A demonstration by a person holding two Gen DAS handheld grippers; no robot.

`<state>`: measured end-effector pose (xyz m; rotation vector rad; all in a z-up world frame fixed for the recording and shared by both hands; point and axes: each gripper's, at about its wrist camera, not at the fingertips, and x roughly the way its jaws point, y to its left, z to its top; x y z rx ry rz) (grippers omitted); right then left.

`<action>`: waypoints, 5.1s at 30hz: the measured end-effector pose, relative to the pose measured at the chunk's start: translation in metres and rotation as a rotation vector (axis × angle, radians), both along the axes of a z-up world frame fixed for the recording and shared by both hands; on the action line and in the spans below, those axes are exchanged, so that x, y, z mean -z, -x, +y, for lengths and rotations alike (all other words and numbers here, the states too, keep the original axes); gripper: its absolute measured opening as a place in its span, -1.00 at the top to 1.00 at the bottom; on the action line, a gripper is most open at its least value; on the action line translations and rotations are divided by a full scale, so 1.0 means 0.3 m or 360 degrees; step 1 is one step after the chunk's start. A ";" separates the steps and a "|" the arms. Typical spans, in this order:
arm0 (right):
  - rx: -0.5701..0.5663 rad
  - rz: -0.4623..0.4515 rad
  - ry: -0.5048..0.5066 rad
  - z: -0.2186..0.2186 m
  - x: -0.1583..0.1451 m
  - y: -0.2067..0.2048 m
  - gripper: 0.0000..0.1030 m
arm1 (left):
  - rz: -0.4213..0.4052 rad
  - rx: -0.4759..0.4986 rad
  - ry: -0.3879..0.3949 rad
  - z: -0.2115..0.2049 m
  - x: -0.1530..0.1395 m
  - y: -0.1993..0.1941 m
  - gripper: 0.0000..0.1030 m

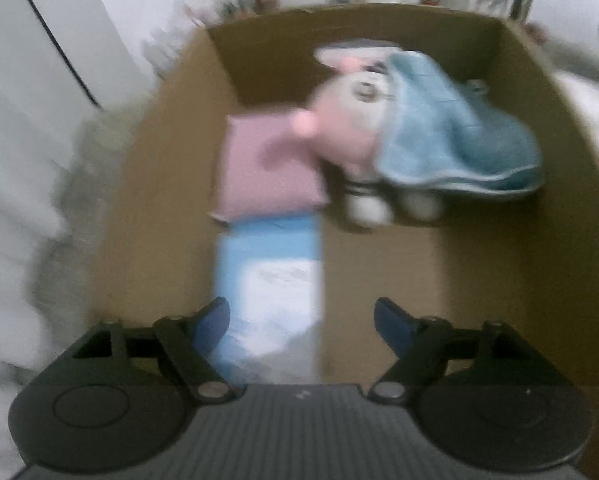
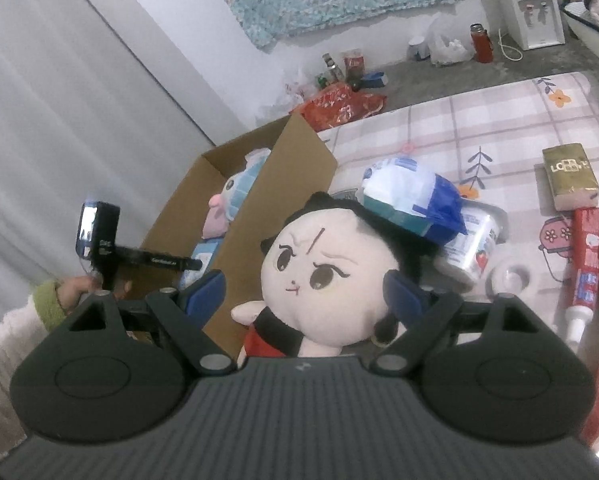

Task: Organize soft objects
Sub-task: 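Move both grippers back over the bed toward the remaining items, then grasp the blue-and-white wet-wipe pack with the right gripper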

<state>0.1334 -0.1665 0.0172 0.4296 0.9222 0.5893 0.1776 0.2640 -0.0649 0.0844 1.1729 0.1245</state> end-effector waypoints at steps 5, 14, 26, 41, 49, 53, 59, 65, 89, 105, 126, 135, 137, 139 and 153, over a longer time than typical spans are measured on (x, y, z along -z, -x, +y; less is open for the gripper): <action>0.0069 0.0003 -0.0041 -0.032 -0.011 0.039 -0.67 | 0.0177 -0.0085 0.0455 0.017 0.059 0.001 -0.49; 0.0233 0.0037 -0.0037 -0.121 -0.006 0.115 -0.67 | 0.0126 -0.0257 0.0364 0.076 0.080 -0.038 -0.50; 0.0286 0.0018 -0.0047 -0.176 -0.048 0.236 -0.67 | 0.0083 -0.0313 0.0709 0.063 0.095 -0.011 -0.51; 0.0412 -0.0081 0.0029 -0.267 -0.087 0.381 -0.72 | -0.0041 -0.0426 0.0648 0.059 0.019 0.076 -0.61; 0.0487 -0.0180 0.0108 -0.331 -0.099 0.488 -0.73 | -0.0410 -0.0191 0.0521 -0.098 -0.228 0.308 -0.85; 0.0532 -0.0161 0.0106 -0.369 -0.059 0.531 -0.73 | -0.0531 -0.0024 0.0509 -0.242 -0.314 0.434 -1.00; 0.0573 -0.0127 0.0085 -0.405 0.004 0.564 -0.73 | -0.0636 0.0246 0.0588 -0.469 -0.372 0.587 -1.00; 0.0588 -0.0129 0.0107 -0.421 0.058 0.557 -0.73 | -0.0605 0.0487 0.0679 -0.705 -0.320 0.628 -1.00; 0.0097 -0.0530 0.0212 -0.209 0.143 0.042 -0.72 | -0.0150 0.0176 0.0721 -0.881 -0.172 -0.172 -0.83; -0.0383 -0.0476 0.0354 0.104 0.290 -0.453 -0.65 | 0.0004 0.0094 0.0863 -0.838 -0.037 -0.331 -0.32; 0.0005 -0.0359 0.0048 -0.019 0.161 -0.410 0.06 | -0.0460 0.0036 0.1002 -0.686 -0.315 -0.081 -0.37; 0.0322 -0.0176 -0.0449 -0.271 0.086 -0.148 0.06 | -0.0582 0.0247 0.0945 -0.686 -0.423 0.269 -0.50; 0.0379 -0.0092 -0.0556 -0.306 0.118 -0.065 0.06 | -0.0560 0.0292 0.0947 -0.689 -0.409 0.340 -0.50; 0.0447 0.0021 -0.0683 -0.331 0.182 0.030 0.06 | -0.0513 0.0325 0.0973 -0.693 -0.376 0.406 -0.50; 0.0785 0.0298 -0.0591 -0.355 0.484 0.346 -0.41 | -0.0169 0.0526 0.0904 -0.804 -0.061 0.608 -0.48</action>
